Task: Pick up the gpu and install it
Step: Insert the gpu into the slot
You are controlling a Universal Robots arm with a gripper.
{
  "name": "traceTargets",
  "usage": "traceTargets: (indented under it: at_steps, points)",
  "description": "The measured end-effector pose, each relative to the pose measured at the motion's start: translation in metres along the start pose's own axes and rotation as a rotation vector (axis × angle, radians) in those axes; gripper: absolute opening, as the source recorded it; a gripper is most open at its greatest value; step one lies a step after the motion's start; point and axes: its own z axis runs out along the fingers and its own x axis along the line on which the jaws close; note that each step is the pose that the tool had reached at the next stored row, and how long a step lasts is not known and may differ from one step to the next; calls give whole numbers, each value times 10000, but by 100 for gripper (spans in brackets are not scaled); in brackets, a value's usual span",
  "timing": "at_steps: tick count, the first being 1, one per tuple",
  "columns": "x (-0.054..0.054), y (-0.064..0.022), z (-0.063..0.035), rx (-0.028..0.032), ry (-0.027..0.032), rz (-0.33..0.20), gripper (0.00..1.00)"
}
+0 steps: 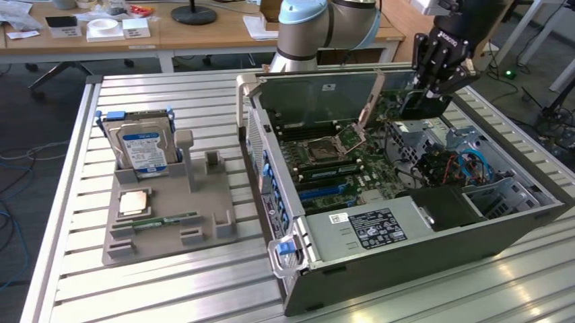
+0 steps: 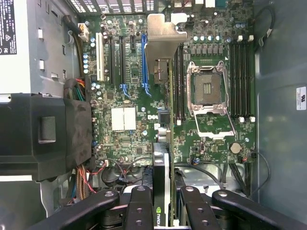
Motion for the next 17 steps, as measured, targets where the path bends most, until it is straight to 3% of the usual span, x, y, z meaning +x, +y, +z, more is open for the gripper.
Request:
traceTargets:
  at_steps: [17]
  points:
    - [2,34,15,4,1,0,27]
